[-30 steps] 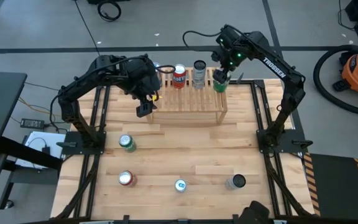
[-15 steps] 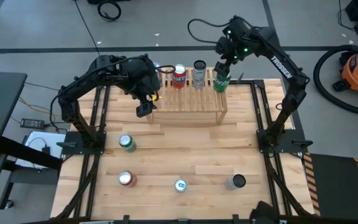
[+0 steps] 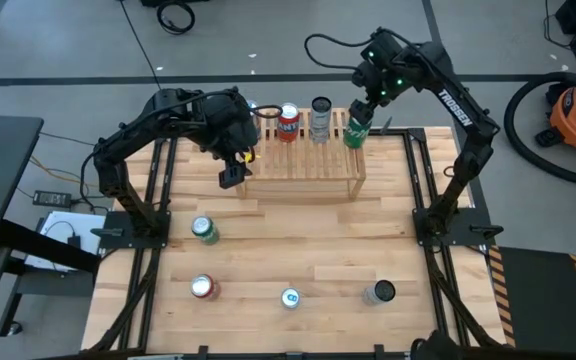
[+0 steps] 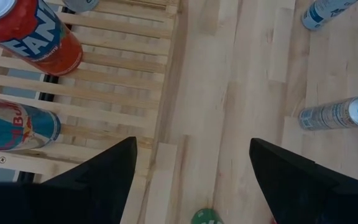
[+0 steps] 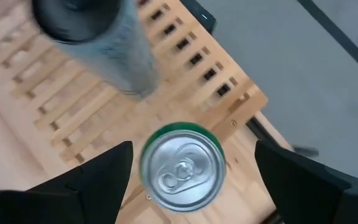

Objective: Place canned beverage on shelf
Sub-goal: Put the right green soda can on the shelf, then put the white-blue soda can on the shelf aligned with the other white-blue soda can

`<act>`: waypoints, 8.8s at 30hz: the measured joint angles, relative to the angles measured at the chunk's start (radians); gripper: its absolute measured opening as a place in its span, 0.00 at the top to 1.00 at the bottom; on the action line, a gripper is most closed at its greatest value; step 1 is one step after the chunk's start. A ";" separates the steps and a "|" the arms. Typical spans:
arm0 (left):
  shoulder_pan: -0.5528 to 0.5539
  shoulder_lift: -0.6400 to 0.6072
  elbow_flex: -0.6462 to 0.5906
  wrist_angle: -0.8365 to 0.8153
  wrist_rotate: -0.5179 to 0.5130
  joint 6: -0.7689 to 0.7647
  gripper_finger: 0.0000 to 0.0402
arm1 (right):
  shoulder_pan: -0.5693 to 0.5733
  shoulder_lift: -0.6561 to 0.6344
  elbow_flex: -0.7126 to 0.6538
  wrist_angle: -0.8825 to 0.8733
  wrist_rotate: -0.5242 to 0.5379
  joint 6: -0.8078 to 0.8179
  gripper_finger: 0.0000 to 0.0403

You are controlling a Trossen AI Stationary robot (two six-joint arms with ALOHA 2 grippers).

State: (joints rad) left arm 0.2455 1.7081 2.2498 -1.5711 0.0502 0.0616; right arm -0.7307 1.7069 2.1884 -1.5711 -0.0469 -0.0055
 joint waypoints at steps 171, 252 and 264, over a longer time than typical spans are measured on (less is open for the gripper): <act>-0.320 -0.840 -1.211 0.547 -0.025 -0.388 0.22 | 1.166 -0.815 -1.087 0.462 0.328 0.963 0.07; -0.391 -0.838 -1.210 0.706 -0.027 -0.510 0.22 | 1.683 -0.114 -0.965 0.487 0.397 1.622 0.10; -0.391 -0.838 -1.210 0.706 -0.037 -0.496 0.22 | 1.669 -0.106 -0.964 0.490 0.361 1.652 0.34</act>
State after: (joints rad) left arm -0.1455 0.8703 1.0397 -0.8646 0.0128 -0.4343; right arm 0.9379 1.6009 1.2240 -1.0808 0.3146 1.6470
